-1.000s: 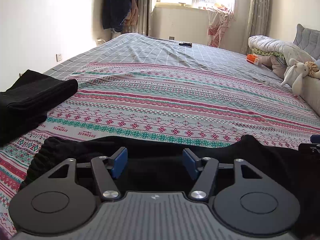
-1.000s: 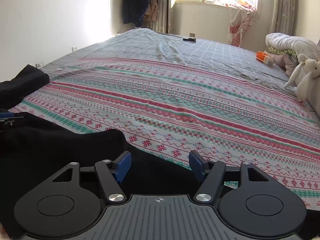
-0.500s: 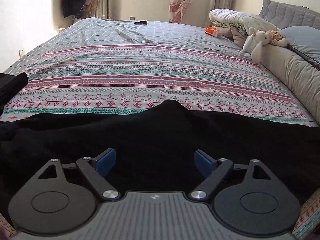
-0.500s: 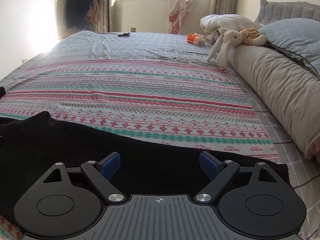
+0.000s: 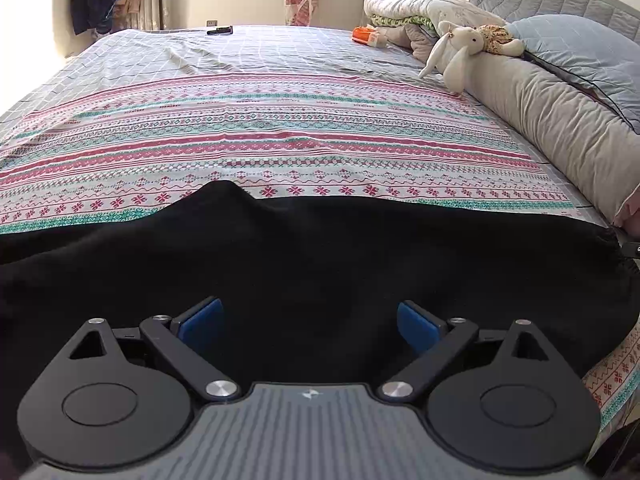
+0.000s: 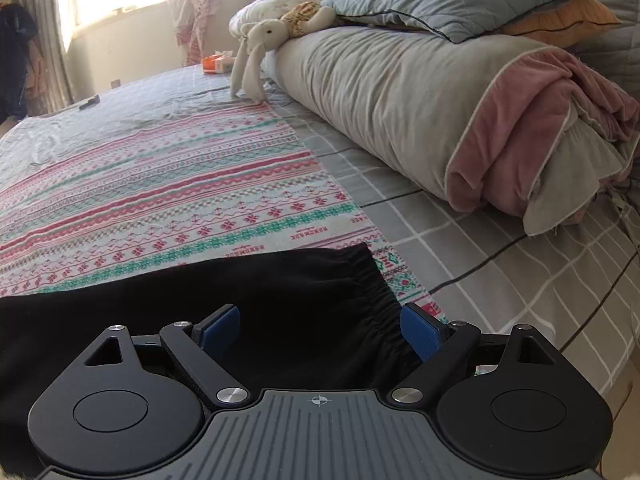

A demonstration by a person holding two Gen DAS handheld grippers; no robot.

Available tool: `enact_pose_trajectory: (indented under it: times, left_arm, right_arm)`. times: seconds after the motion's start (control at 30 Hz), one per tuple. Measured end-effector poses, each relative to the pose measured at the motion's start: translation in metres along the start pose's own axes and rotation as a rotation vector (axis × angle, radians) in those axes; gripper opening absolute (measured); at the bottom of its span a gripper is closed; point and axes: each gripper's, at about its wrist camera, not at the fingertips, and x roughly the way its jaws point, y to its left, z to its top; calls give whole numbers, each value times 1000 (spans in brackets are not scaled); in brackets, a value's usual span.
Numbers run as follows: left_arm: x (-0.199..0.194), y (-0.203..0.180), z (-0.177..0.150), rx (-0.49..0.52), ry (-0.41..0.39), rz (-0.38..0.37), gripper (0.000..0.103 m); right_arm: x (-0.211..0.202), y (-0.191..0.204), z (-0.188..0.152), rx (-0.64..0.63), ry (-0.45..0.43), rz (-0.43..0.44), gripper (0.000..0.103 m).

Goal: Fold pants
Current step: 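Grasp the elastic waistband with the right gripper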

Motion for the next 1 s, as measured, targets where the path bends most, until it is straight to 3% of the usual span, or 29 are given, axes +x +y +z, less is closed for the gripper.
enact_pose_trajectory:
  times: [0.17, 0.37, 0.57, 0.73, 0.8, 0.9, 1.0]
  left_arm:
    - [7, -20, 0, 42, 7, -20, 103]
    - [15, -40, -3, 82, 25, -28, 103]
    - [20, -50, -6, 104, 39, -30, 103]
    - [21, -53, -8, 114, 45, -29, 103]
    - [21, -53, -8, 115, 47, -26, 103]
    - [21, -51, -8, 112, 47, -22, 103]
    - [20, -48, -8, 102, 44, -19, 103]
  right_arm:
    - [17, -31, -5, 84, 68, -20, 89]
    - [36, -49, -15, 179, 172, 46, 86]
    - [48, -45, -20, 158, 206, 47, 76]
    - [48, -31, -20, 74, 178, 41, 50]
    - [47, -29, -20, 64, 176, 60, 31]
    - [42, -28, -17, 84, 170, 79, 22]
    - [29, -17, -11, 57, 113, 74, 20]
